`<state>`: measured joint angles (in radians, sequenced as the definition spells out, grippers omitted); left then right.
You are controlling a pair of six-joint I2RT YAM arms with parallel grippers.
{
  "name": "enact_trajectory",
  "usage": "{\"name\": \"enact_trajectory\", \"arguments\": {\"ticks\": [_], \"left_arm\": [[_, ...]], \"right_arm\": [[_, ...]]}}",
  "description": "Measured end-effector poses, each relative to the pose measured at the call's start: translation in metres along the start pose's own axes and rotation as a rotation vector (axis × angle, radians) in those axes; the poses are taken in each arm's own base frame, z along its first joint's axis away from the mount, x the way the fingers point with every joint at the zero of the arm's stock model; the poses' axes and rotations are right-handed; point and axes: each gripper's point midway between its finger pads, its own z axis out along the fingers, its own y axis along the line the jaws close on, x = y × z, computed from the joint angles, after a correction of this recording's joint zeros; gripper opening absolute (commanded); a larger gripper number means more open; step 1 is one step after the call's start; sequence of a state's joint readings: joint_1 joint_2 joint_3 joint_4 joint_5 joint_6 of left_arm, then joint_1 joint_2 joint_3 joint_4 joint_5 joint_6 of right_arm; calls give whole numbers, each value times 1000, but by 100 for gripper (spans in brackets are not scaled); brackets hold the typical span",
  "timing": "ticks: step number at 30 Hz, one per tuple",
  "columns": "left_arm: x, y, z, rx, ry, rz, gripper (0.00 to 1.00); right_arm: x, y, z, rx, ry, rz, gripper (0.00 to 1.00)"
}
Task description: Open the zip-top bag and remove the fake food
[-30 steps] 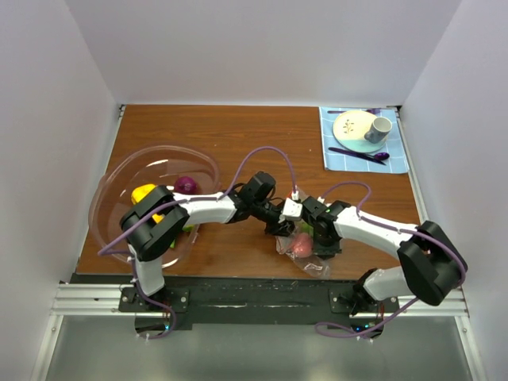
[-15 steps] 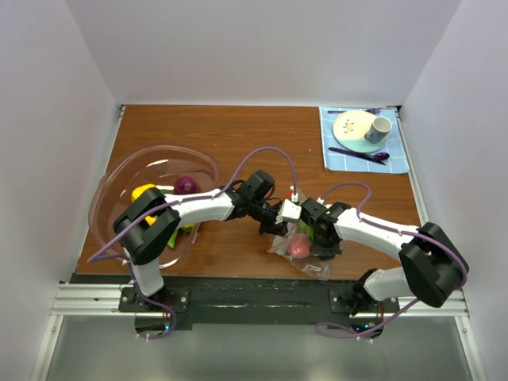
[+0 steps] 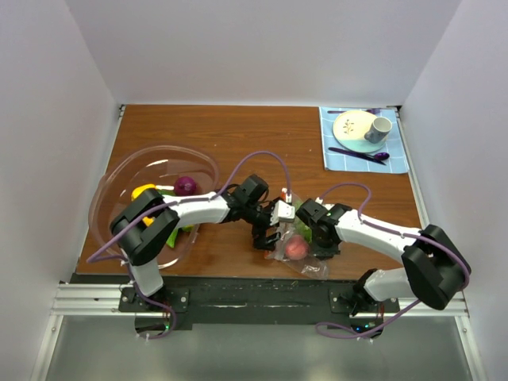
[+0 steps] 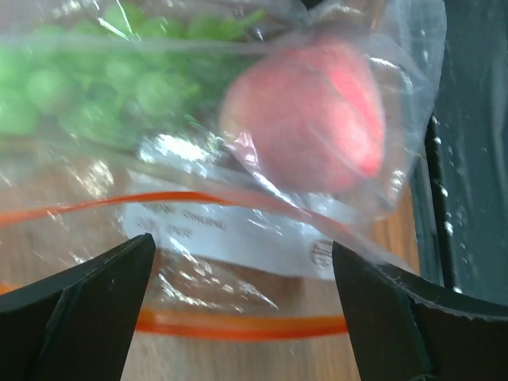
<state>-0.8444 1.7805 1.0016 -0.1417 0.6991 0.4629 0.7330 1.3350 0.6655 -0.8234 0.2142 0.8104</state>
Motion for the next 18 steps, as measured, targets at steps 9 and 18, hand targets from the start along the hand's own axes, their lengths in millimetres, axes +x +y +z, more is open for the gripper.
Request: {"name": "enact_trajectory", "arguments": {"ticks": [9, 18], "left_arm": [[-4, 17, 19, -25, -55, -8, 100], [-8, -3, 24, 155, -85, -85, 100]], "right_arm": [[1, -1, 2, -10, 31, 36, 0], [1, -2, 4, 0, 56, 30, 0]]}}
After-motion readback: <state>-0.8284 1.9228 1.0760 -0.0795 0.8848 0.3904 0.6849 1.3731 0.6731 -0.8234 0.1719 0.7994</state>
